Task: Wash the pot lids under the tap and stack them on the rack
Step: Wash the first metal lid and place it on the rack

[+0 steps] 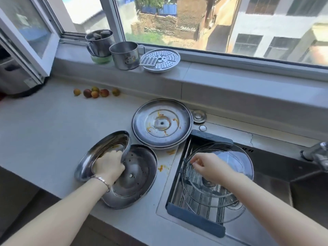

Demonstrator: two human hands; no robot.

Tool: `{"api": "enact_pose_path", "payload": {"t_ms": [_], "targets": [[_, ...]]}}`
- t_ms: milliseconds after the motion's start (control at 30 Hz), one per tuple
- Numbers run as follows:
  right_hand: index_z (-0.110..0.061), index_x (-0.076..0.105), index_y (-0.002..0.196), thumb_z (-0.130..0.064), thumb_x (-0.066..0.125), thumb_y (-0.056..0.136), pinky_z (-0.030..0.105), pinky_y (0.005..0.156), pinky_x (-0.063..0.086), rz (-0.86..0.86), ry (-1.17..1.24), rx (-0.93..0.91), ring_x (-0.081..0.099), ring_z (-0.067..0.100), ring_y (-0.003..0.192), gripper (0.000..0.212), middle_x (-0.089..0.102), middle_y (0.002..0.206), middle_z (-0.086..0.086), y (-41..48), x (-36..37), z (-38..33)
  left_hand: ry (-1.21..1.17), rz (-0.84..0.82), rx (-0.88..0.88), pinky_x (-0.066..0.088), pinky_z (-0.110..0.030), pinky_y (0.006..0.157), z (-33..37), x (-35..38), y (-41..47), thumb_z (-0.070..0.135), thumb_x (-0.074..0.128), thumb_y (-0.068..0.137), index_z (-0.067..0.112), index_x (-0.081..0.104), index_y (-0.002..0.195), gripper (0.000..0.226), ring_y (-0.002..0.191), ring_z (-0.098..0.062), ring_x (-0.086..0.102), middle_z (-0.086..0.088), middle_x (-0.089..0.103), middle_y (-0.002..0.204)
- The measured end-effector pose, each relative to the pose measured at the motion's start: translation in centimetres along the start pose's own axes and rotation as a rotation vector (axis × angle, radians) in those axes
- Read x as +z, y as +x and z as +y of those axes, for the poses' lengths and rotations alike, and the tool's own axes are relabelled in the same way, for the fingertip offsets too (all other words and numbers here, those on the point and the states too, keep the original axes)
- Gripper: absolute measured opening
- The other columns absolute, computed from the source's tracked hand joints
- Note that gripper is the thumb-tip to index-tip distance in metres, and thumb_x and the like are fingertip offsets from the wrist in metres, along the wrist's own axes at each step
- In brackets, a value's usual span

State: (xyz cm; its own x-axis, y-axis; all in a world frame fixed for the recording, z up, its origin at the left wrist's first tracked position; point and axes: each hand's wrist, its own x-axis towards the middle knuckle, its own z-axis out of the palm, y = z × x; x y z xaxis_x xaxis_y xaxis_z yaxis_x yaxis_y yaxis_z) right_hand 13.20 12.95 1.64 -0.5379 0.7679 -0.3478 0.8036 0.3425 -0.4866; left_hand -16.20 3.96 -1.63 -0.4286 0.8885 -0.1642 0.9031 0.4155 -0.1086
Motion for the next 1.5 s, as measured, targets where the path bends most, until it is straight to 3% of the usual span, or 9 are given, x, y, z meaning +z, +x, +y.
{"api": "enact_pose_path", "payload": {"t_ms": [267,533,800,933,1100,1167,1300,1433,1500], "targets": [[-0.021,0.064,0.098,-0.035,0.047,0.094,0.026,0.070,0.048,0.138,0.274,0.084,0.060,0.011,0.082,0.023,0.065,0.095,-0.002,1.0,1.4,-3.0,-0.073,0.349,0.409,0.010,-0.012,0.043,-0.9,-3.6,-2.2,0.009,0.086,0.038,0.012,0.049,0.054,0.040,0.048,-0.023,0.054,0.000,0.049,0.053],[-0.019,0.027,0.141,-0.054,0.043,0.091,0.034,0.064,0.059,0.196,1.162,0.427,0.070,0.026,0.078,0.062,0.060,0.107,0.016,-0.8,0.0,-2.3,0.017,0.614,0.970,0.024,-0.023,0.038,5.9,-5.9,-6.0,-0.006,0.071,0.036,0.017,0.049,0.054,0.037,0.047,-0.018,0.045,0.001,0.045,0.053],[-0.007,0.054,0.111,-0.009,0.048,0.094,0.044,0.074,0.055,0.566,1.472,0.575,0.064,0.028,0.078,0.018,0.066,0.092,0.013,-9.1,0.3,6.2,-0.153,0.642,1.348,0.046,-0.026,0.057,15.5,-4.9,-6.4,0.017,0.062,0.072,0.020,0.054,0.075,0.009,0.067,-0.015,0.049,0.003,0.056,0.071],[-0.010,0.053,0.115,-0.004,0.047,0.093,0.027,0.052,0.057,0.700,1.520,0.621,0.063,0.023,0.077,0.024,0.066,0.093,0.008,-13.4,-0.2,10.9,-0.485,0.130,0.918,0.018,-0.027,0.108,19.9,-5.3,-7.0,0.079,0.024,0.076,0.024,0.042,0.129,0.079,0.123,-0.015,0.027,0.001,0.039,0.131],[-0.011,0.057,0.116,-0.004,0.050,0.091,0.026,0.055,0.055,0.704,1.535,0.597,0.067,0.018,0.071,0.027,0.073,0.081,0.001,-17.5,-1.4,17.4,-1.431,-0.721,-0.024,0.052,-0.033,0.076,27.7,-6.9,-7.6,0.061,0.038,0.089,0.008,0.048,0.124,0.065,0.091,-0.022,0.060,-0.013,0.060,0.114],[-0.012,0.059,0.112,-0.004,0.052,0.090,0.030,0.062,0.055,0.657,1.492,0.562,0.068,0.016,0.067,0.025,0.073,0.076,-0.002,-18.6,-2.1,19.8,-1.613,-0.972,-0.129,0.052,-0.037,0.076,30.5,-6.5,-7.8,0.065,0.035,0.087,0.007,0.065,0.108,0.069,0.089,-0.030,0.065,-0.014,0.070,0.099],[-0.012,0.057,0.115,-0.007,0.053,0.090,0.031,0.065,0.055,0.530,1.384,0.500,0.068,0.021,0.077,0.026,0.071,0.093,0.005,-19.9,-4.0,23.9,-1.743,-0.899,-0.205,0.048,-0.044,0.093,35.0,-5.4,-9.4,0.058,0.051,0.084,0.013,0.068,0.109,0.054,0.099,-0.030,0.067,-0.015,0.071,0.105],[-0.015,0.060,0.111,-0.031,0.050,0.094,0.031,0.070,0.054,0.305,1.240,0.556,0.066,0.023,0.087,0.026,0.070,0.100,0.008,-19.3,-6.1,27.5,-1.724,-0.708,-0.388,0.044,-0.051,0.100,37.9,0.1,-8.8,0.084,0.065,0.040,0.013,0.062,0.119,0.106,0.104,-0.033,0.065,-0.015,0.069,0.112],[-0.007,0.064,0.102,-0.044,0.047,0.093,0.035,0.076,0.051,0.385,1.053,0.649,0.063,0.023,0.082,0.042,0.069,0.090,0.009,-17.8,-7.2,29.7,-1.737,-0.598,-0.424,0.046,-0.053,0.096,38.8,-0.5,-9.4,0.084,0.054,0.056,0.016,0.064,0.112,0.089,0.101,-0.033,0.066,-0.015,0.070,0.108]]}}
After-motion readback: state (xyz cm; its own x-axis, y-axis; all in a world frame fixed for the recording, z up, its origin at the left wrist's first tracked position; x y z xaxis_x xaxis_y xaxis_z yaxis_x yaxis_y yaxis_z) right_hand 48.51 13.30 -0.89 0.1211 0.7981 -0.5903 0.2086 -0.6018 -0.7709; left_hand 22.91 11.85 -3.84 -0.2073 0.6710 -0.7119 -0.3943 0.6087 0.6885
